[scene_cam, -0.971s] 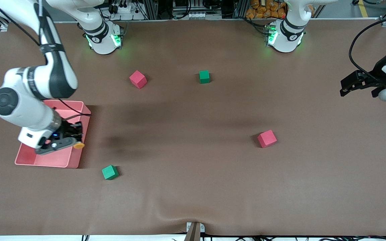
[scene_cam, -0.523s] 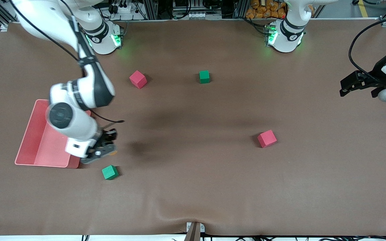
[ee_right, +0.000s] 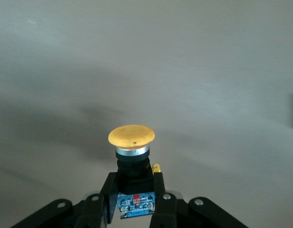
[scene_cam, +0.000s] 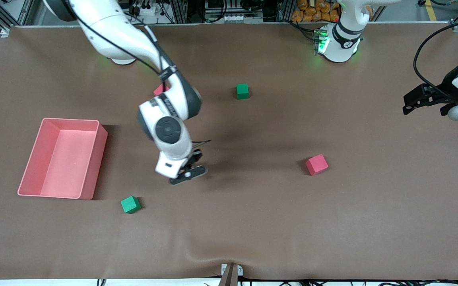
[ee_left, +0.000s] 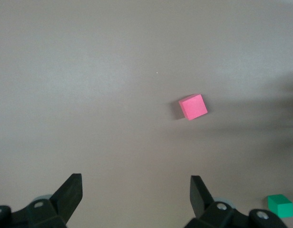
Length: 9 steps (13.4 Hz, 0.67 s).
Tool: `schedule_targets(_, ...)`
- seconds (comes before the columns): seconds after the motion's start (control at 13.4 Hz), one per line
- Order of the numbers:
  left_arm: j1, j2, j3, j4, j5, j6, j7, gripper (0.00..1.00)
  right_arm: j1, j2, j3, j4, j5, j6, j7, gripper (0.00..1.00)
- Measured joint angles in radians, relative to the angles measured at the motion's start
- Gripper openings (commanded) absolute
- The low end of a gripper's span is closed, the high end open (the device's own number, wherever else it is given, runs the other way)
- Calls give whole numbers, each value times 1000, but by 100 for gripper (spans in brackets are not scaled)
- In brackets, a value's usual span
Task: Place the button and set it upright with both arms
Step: 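Lift the button out of the tray and carry it to mid-table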
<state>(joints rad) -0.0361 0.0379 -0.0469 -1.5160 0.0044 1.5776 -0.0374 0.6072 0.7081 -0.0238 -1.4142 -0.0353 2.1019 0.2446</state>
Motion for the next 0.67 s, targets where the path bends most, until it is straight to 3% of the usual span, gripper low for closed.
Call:
schedule_targets(0.37,-1,0,-1,0,0,0,7,100,169,104,3,93,66,101,261,2)
schedule_targets(0.67,-1,1,-1,0,0,0,7,100,211,195,29,204,75,109,400,2)
